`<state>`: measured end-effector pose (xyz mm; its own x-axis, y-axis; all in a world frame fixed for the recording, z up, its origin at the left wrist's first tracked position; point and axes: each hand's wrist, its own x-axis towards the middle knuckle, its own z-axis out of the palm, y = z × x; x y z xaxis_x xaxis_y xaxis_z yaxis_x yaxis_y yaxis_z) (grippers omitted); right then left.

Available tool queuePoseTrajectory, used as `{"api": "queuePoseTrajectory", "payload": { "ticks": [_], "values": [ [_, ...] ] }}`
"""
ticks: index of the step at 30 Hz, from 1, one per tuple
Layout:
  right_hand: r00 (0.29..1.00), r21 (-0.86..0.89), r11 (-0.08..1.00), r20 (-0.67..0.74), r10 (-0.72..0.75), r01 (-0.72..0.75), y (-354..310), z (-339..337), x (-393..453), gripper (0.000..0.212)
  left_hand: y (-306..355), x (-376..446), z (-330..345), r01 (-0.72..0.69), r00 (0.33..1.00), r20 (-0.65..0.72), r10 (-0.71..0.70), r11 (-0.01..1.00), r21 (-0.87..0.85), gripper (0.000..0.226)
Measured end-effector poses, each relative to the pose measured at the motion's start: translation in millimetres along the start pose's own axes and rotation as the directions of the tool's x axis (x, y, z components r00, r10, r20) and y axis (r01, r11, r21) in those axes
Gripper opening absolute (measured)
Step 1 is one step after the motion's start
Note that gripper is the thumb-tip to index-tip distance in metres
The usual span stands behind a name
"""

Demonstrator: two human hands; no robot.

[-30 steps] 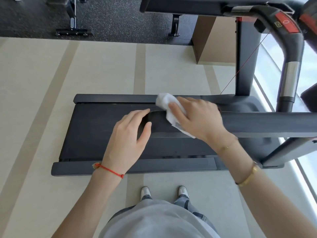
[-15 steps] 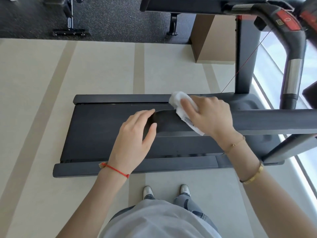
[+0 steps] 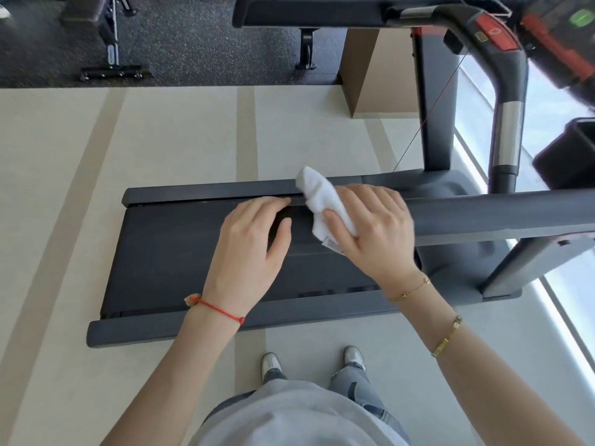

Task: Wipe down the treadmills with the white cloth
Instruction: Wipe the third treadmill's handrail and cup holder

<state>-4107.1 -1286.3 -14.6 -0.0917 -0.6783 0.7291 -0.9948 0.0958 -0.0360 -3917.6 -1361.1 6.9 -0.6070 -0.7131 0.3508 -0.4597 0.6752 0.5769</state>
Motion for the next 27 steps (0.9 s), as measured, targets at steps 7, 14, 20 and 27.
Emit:
{"api": "queuePoseTrajectory", "payload": {
  "ticks": [7,14,20,27],
  "values": [
    [0.998,-0.061,0.997,0.007,0.057,-0.057,89,-28,-25,0.029,56,22,44,-0.064,0.998,0.032,0.061,0.992,0.105,0.022],
    [0.999,-0.053,0.998,-0.005,0.036,-0.036,164,-53,-47,0.027,125,43,106,-0.081,0.996,0.042,0.077,0.992,0.095,0.021],
    [0.998,-0.073,0.996,-0.01,0.057,-0.058,239,-84,-68,0.024,175,57,153,-0.087,0.995,0.065,0.082,0.992,0.088,0.022],
    [0.963,-0.089,0.983,0.201,0.177,-0.162,287,-111,-57,0.034,219,69,196,-0.059,0.997,0.065,0.05,0.988,0.143,0.024]
  ]
}}
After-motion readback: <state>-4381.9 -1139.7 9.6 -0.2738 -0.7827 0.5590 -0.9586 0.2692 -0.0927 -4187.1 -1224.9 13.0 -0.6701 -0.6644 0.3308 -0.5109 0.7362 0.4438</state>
